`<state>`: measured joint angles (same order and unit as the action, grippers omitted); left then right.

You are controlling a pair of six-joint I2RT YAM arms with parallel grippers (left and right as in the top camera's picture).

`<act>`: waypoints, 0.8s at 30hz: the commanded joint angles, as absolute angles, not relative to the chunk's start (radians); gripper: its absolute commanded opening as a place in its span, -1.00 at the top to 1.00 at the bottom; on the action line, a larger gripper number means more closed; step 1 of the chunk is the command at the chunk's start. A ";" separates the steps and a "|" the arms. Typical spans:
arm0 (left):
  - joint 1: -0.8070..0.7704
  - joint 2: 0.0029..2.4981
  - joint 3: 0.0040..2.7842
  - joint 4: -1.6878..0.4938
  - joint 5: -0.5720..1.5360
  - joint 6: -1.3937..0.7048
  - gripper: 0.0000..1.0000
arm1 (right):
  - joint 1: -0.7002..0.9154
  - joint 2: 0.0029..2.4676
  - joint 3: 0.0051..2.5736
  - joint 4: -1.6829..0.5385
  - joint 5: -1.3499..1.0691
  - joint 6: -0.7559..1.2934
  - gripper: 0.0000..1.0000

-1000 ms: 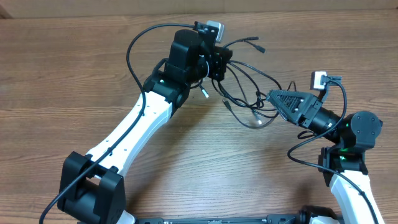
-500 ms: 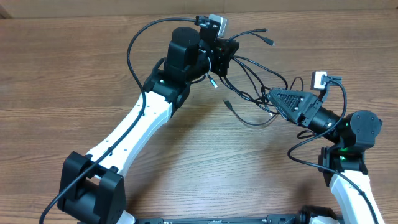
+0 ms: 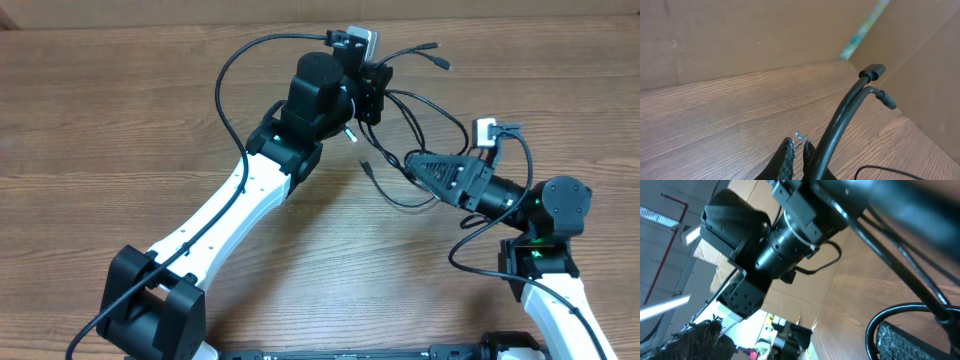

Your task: Untangle cables

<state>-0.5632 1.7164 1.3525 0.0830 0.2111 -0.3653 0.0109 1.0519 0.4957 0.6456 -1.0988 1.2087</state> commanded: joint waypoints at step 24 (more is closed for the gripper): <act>-0.241 1.686 1.359 0.275 0.864 -0.960 0.92 | -0.028 1.045 0.504 0.521 -1.075 1.090 -0.99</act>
<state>-0.3122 1.7164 1.3506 0.2634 0.7067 -0.8539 -0.0090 1.0519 0.4957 0.5201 -1.0733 1.1019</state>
